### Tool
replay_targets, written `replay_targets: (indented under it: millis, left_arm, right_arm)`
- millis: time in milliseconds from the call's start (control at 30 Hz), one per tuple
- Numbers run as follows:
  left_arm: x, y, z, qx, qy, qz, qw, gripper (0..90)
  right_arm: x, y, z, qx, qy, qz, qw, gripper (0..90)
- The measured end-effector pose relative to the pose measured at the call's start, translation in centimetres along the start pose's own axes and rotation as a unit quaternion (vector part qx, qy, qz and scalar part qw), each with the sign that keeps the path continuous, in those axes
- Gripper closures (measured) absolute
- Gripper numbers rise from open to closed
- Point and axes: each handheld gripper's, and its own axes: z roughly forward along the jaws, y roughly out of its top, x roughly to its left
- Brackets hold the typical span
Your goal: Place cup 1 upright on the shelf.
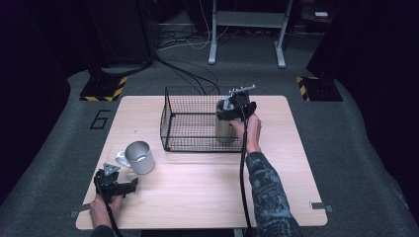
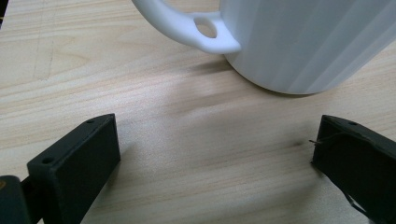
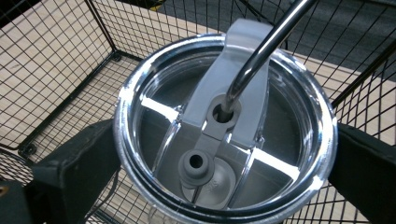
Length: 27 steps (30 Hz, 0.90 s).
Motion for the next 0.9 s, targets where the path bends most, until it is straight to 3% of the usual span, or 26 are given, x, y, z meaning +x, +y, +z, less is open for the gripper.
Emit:
replay_targets:
  millis: [467,900]
  left_arm:
    - [0.0,0.0,0.0,0.001,0.0,0.001,1.0,0.5]
    - [-0.1,0.0,0.1,-0.004,0.0,-0.005,1.0,0.5]
  right_arm:
    - [0.1,0.5,-3.9,-0.01,0.02,-0.005,0.9997,0.0]
    - [-0.6,-2.0,-9.5,-0.049,0.039,-0.016,0.9979,0.0]
